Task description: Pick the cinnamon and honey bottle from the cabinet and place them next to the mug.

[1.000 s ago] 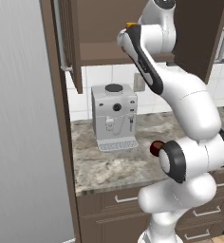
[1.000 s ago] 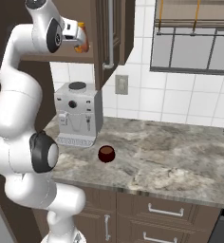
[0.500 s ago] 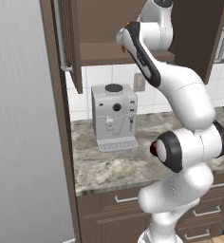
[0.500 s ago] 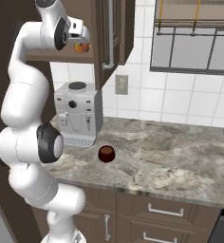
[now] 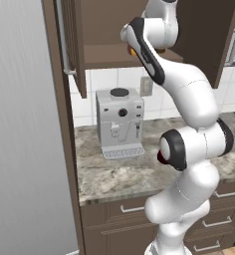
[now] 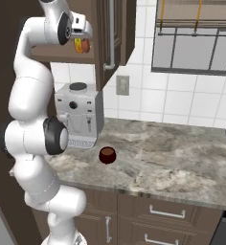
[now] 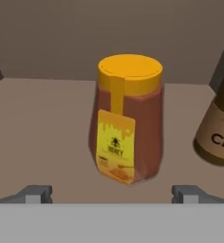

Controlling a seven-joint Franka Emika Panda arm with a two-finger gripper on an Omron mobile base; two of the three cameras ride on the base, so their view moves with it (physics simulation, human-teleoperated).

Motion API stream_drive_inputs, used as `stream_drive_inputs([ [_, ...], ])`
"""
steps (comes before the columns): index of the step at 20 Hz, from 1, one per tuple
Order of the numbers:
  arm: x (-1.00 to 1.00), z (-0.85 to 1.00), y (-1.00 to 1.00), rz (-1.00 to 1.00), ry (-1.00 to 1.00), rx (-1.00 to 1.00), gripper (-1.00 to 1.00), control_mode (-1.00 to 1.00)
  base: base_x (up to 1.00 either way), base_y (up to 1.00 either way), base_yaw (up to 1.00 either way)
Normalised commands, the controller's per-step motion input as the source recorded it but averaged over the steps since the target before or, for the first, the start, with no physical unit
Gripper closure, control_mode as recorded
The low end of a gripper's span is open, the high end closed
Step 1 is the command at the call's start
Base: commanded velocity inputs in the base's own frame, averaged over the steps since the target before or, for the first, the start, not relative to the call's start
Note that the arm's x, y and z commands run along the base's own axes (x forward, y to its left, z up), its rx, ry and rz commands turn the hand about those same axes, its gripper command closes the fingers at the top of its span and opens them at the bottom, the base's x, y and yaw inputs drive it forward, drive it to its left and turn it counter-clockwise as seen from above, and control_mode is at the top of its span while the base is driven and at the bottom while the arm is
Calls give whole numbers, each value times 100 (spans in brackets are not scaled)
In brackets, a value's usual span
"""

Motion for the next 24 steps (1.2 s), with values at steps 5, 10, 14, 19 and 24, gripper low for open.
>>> stream_drive_inputs([
  [5,22,0,0,-2,0,0,-100,-100,0,0,0],
  [10,16,-2,0,-1,0,0,-100,-100,0,0,0],
  [14,17,-10,0,-1,0,0,-100,-100,0,0,0],
  [19,21,-13,0,0,0,0,-100,-100,0,0,0],
  [24,12,-5,0,0,0,0,-100,-100,0,0,0],
])
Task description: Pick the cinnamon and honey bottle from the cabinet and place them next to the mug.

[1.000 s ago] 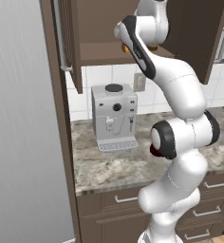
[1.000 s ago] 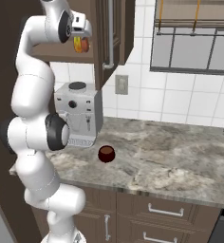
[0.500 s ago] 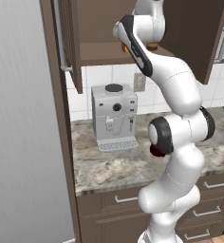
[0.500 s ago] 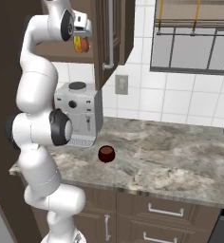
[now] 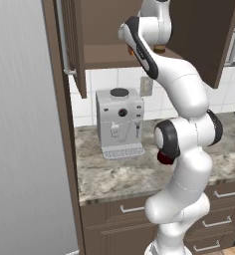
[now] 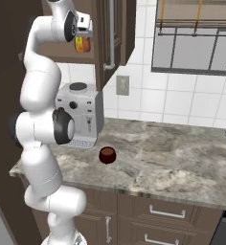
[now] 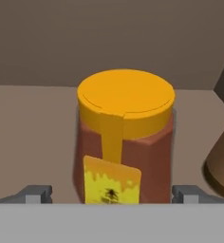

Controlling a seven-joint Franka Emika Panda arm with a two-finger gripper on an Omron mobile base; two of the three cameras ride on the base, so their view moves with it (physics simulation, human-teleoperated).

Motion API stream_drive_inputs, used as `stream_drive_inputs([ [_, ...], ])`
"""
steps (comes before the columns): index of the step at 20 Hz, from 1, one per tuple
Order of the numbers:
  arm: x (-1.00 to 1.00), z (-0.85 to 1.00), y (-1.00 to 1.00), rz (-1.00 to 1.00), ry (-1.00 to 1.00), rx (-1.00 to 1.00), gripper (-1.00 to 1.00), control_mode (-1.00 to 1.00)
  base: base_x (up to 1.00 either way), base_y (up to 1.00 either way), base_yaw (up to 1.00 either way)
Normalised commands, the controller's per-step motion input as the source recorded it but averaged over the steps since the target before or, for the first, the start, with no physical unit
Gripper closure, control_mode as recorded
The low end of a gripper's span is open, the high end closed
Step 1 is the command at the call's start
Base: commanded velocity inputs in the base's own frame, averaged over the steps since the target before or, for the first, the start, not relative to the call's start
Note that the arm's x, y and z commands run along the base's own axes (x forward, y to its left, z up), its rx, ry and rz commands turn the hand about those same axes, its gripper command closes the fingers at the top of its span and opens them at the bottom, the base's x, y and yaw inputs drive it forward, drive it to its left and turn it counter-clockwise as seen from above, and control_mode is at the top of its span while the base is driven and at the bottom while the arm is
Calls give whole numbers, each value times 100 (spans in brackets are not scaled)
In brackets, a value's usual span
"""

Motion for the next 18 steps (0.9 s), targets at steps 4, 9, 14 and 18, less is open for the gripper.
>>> stream_drive_inputs([
  [4,6,0,0,0,0,0,-100,-100,0,0,0],
  [9,0,-2,0,0,0,0,-100,-100,0,0,0],
  [14,0,-6,0,-4,0,0,-100,-100,0,0,0],
  [18,0,-1,0,-7,0,0,-100,-100,0,0,0],
])
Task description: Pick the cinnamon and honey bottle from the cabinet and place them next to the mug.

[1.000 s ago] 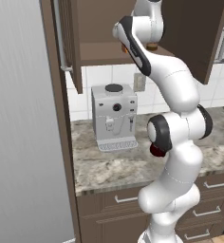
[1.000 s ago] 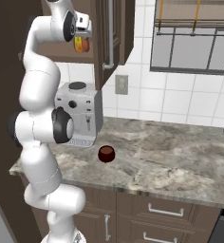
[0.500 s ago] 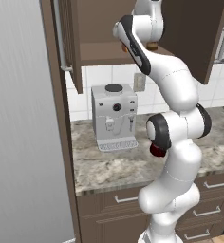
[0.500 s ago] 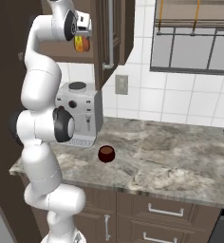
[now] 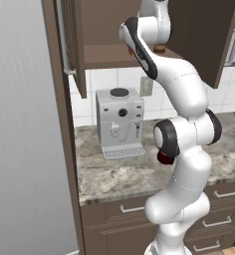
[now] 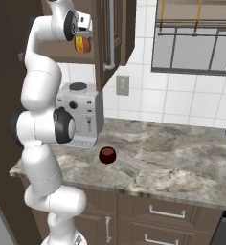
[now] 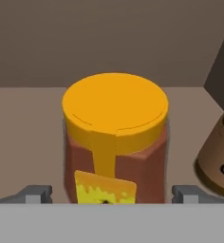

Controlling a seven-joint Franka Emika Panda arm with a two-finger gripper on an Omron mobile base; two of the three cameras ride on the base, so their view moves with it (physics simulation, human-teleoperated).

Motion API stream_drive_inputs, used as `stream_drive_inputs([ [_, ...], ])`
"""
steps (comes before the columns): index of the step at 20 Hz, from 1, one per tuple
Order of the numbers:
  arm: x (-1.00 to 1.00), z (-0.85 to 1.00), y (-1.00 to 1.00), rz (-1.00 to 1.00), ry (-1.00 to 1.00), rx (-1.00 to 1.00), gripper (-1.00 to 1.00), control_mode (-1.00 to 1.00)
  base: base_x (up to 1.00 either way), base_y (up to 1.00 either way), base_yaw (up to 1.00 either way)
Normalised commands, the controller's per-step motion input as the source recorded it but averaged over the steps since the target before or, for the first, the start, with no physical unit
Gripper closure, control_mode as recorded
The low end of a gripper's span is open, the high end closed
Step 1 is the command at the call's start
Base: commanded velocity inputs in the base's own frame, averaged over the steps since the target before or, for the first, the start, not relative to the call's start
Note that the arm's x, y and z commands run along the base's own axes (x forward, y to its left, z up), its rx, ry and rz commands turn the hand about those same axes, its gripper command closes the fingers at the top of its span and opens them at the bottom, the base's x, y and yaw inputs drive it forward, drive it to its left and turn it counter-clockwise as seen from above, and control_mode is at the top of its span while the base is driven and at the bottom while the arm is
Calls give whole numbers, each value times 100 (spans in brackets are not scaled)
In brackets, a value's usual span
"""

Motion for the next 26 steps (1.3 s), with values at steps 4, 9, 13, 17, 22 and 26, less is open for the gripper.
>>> stream_drive_inputs([
  [4,1,0,5,-8,0,-3,-100,-100,0,0,0],
  [9,0,0,6,-11,0,-4,-100,-100,0,0,0],
  [13,5,0,9,-10,0,-3,-100,-100,0,0,0],
  [17,13,0,0,-7,0,-1,-100,-100,0,0,0],
  [22,15,0,0,-5,-1,0,-100,-100,0,0,0],
  [26,3,0,0,-1,0,0,-100,-100,0,0,0],
])
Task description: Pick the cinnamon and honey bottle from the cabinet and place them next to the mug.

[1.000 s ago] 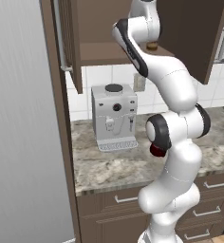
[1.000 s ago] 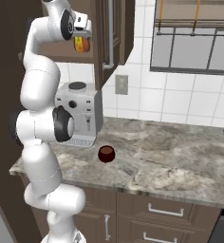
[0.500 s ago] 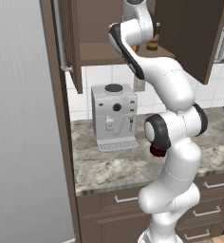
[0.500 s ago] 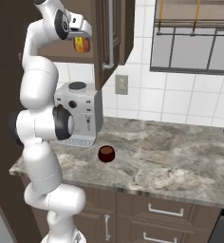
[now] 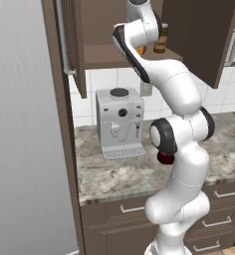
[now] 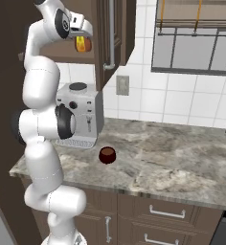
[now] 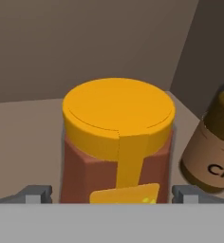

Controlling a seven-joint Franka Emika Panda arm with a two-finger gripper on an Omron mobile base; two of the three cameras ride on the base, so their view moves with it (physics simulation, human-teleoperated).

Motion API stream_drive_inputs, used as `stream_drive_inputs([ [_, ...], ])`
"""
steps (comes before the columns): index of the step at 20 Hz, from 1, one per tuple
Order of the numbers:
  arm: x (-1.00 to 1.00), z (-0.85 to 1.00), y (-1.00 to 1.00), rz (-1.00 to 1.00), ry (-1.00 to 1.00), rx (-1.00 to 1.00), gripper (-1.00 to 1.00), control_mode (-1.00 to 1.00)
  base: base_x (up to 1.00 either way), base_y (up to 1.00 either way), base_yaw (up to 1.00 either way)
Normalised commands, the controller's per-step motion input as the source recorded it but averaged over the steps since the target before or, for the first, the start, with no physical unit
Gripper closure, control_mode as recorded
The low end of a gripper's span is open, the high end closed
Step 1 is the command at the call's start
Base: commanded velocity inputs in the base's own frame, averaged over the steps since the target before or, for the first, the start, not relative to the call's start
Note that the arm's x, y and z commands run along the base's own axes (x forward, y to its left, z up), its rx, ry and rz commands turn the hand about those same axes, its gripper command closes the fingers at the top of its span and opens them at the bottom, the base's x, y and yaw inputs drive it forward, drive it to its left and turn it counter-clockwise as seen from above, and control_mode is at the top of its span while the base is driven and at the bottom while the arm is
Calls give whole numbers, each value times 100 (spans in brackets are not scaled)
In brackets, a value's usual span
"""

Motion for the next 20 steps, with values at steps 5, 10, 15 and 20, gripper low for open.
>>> stream_drive_inputs([
  [5,0,0,0,0,0,0,-100,-100,0,0,0],
  [10,0,0,0,0,0,0,-100,-100,0,0,0],
  [15,0,0,0,0,0,0,-100,-100,0,0,0],
  [20,0,0,0,0,0,0,100,-100,0,0,0],
])
